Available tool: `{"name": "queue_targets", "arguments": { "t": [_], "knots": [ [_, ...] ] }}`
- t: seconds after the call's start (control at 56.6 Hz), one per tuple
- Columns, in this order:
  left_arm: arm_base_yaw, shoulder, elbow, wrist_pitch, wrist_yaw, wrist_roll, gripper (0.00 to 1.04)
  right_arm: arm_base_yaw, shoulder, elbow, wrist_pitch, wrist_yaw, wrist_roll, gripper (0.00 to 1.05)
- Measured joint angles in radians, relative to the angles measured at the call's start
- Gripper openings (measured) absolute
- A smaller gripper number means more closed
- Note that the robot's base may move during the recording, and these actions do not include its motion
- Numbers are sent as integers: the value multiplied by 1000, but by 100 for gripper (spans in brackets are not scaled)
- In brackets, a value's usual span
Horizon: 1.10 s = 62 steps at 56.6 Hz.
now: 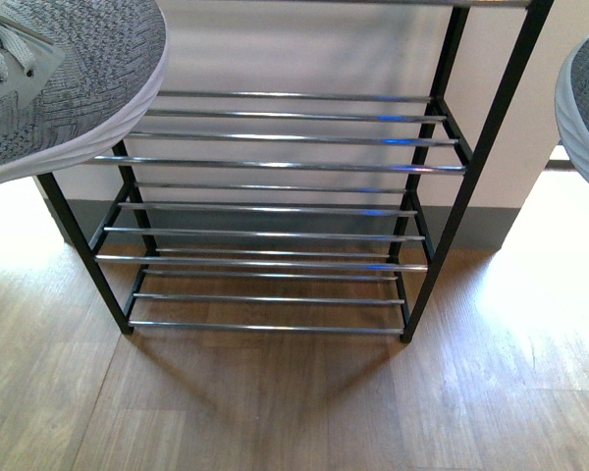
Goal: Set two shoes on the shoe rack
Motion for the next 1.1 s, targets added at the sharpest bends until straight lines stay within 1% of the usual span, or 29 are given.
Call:
{"name": "queue_targets", "arguments": {
  "t": [0.654, 0.689, 0.724, 0.777, 0.848, 0.936, 1.007, 1.095],
  "knots": [
    [0, 0, 0, 0, 0, 0, 2, 0, 0, 0, 3, -5, -1, 1],
    [0, 0, 0, 0, 0, 0, 2, -9, 0, -36, 115, -68, -17, 1],
    [0, 0, 0, 0, 0, 0, 2, -10, 0, -53, 187, -90, -23, 1],
    [0, 0, 0, 0, 0, 0, 2, -5, -5, -55, 233, -100, -26, 1],
    [-1, 0, 0, 0, 1, 0, 2, 16, -22, -34, 232, -95, -23, 1],
    [-1, 0, 0, 0, 0, 0, 2, 61, -29, 6, 198, -54, 3, 1],
    [0, 0, 0, 0, 0, 0, 2, 115, -21, 52, 164, -5, 44, 1],
    [0, 0, 0, 0, 0, 0, 2, 208, 11, 127, 123, 69, 93, 1]
  ]
}}
